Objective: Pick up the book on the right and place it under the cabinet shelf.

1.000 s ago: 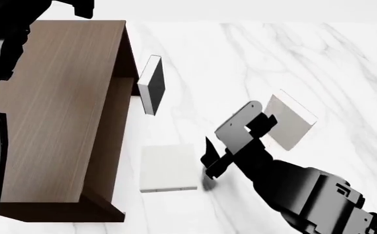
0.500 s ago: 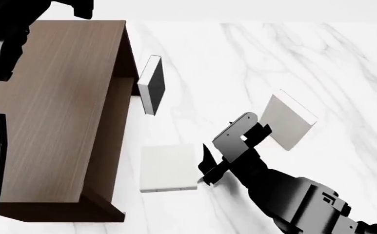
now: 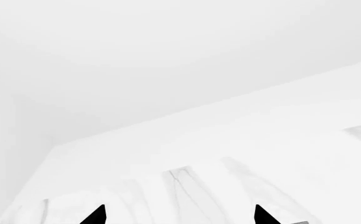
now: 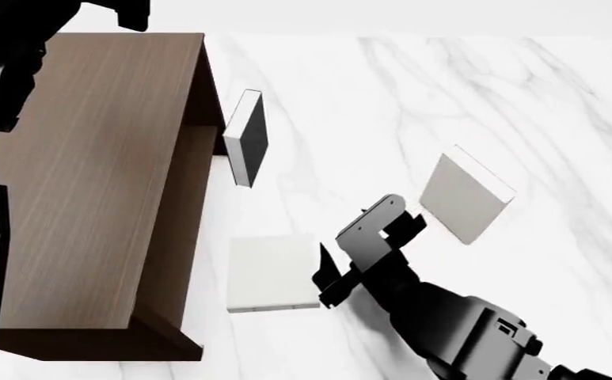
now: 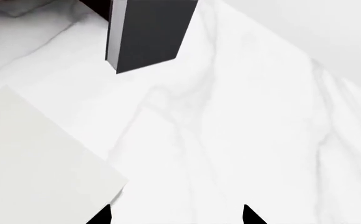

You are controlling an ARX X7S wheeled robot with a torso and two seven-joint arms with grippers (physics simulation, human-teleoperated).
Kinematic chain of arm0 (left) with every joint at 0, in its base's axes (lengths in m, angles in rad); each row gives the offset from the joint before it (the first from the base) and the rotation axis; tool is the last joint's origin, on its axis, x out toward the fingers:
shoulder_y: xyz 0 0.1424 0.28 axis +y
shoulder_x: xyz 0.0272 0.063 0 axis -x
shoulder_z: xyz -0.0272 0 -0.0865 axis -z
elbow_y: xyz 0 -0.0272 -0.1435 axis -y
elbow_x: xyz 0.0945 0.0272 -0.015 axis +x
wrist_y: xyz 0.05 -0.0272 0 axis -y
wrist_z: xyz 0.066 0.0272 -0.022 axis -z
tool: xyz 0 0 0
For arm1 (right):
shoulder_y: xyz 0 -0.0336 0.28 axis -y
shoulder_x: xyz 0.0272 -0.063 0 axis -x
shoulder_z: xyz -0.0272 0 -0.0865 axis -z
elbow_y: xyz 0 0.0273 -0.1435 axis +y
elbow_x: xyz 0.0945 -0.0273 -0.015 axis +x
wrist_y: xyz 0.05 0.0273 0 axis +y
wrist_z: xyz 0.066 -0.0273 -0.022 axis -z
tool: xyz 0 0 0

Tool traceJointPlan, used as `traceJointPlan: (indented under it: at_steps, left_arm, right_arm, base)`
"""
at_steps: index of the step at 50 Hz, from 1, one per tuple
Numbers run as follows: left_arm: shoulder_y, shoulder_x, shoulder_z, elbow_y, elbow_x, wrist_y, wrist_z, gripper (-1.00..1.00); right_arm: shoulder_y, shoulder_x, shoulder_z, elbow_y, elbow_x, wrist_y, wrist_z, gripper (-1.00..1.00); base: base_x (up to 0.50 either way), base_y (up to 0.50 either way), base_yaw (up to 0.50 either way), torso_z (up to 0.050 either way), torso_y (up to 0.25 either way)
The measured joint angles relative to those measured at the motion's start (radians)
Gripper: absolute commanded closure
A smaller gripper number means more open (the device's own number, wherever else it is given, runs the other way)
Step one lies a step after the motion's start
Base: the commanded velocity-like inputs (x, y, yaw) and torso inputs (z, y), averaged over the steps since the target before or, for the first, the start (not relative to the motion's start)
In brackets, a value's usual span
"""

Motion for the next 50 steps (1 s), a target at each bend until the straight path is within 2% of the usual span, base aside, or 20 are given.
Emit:
traceJointPlan:
  at_steps: [50]
  left_arm:
    - [0.002,-0.004,0.005,-0.003,-0.003,0.003,-0.005,-1.00]
  right_arm:
    - [-0.055,-0.110,0.028,0.270,0.008,-0.133,-0.063,-1.00]
  base:
    - [0.00,0.00,0.00,0.000,0.000]
